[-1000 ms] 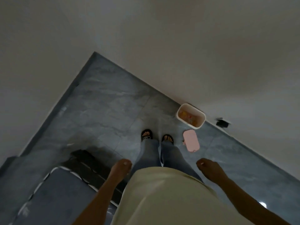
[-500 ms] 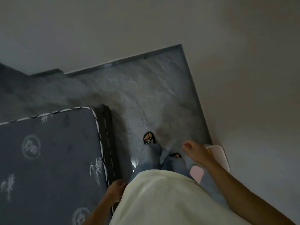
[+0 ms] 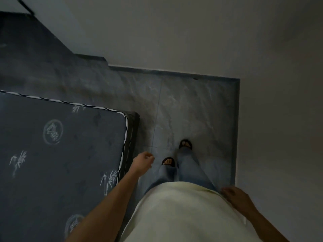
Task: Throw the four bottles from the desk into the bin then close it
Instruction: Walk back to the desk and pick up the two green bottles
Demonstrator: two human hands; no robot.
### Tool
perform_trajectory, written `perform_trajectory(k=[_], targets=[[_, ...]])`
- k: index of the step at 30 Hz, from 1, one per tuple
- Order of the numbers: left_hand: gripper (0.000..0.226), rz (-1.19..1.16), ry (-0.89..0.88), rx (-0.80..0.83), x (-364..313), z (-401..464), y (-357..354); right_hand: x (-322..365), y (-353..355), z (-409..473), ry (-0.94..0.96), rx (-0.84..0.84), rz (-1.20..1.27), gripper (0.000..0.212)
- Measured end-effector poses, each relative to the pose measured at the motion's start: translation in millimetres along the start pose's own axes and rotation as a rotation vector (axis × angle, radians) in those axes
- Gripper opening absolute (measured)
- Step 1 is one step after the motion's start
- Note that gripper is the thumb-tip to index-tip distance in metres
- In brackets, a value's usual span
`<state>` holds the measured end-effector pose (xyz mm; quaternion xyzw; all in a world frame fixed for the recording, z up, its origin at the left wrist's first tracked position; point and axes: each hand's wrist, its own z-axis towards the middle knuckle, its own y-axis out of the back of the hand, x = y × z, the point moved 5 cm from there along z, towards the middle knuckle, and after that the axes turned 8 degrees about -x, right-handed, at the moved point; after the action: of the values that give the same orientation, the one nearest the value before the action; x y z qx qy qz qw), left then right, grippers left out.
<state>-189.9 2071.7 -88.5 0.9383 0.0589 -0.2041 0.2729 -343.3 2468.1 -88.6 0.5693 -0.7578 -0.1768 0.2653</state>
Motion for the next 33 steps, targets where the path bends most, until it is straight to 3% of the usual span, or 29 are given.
perform_trajectory(k=[7,10,14,20,23,27,33], targets=[[0.02,-0.061,0.014,-0.091,-62,50,28,72,66,78,0.025,0.066,-0.186,0.031],[0.021,-0.048,0.097,-0.097,-60,53,35,134,92,113,0.117,0.089,-0.277,0.024],[0.021,-0.071,0.211,-0.126,-39,42,36,236,110,158,0.234,0.108,-0.297,0.031],[0.009,-0.183,0.424,-0.13,-4,15,27,414,98,178,0.583,0.149,-0.447,0.023],[0.018,-0.228,0.496,-0.095,5,9,26,490,77,180,0.684,0.19,-0.463,0.024],[0.031,-0.276,0.574,-0.097,10,30,43,567,48,184,0.689,0.245,-0.469,0.024],[0.015,-0.431,0.548,-0.203,-21,108,135,630,38,206,0.653,0.241,-0.576,0.02]])
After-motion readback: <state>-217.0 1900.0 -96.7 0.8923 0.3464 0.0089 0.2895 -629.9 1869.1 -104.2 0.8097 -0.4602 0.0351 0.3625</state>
